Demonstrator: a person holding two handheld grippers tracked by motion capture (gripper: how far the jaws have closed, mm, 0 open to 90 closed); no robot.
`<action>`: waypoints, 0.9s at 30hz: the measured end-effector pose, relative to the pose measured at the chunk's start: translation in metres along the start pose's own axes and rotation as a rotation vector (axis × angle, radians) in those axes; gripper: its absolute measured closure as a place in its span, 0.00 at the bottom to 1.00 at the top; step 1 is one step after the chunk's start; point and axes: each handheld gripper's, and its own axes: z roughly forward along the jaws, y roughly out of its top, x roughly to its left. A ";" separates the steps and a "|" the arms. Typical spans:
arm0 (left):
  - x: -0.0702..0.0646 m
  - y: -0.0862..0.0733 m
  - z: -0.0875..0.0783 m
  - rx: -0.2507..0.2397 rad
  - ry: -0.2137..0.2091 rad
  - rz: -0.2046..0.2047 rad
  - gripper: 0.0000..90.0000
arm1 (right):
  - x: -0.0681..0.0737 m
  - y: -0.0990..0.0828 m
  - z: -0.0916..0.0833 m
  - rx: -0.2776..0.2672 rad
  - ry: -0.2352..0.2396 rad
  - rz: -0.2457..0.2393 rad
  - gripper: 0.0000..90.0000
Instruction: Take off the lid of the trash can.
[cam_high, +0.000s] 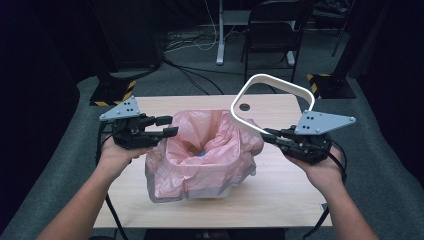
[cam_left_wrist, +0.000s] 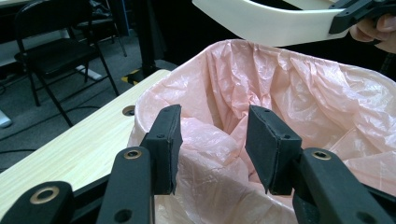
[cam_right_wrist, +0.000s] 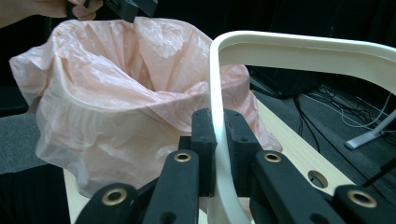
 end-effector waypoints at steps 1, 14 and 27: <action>0.000 0.000 0.000 0.001 0.000 -0.001 0.61 | -0.001 -0.001 0.000 0.001 -0.005 0.003 0.93; 0.000 -0.003 0.002 0.001 0.000 -0.002 0.61 | -0.011 -0.020 -0.003 -0.016 -0.068 0.049 0.93; -0.001 -0.004 0.002 -0.004 -0.001 -0.003 0.61 | -0.018 -0.048 0.001 0.015 -0.126 0.089 0.93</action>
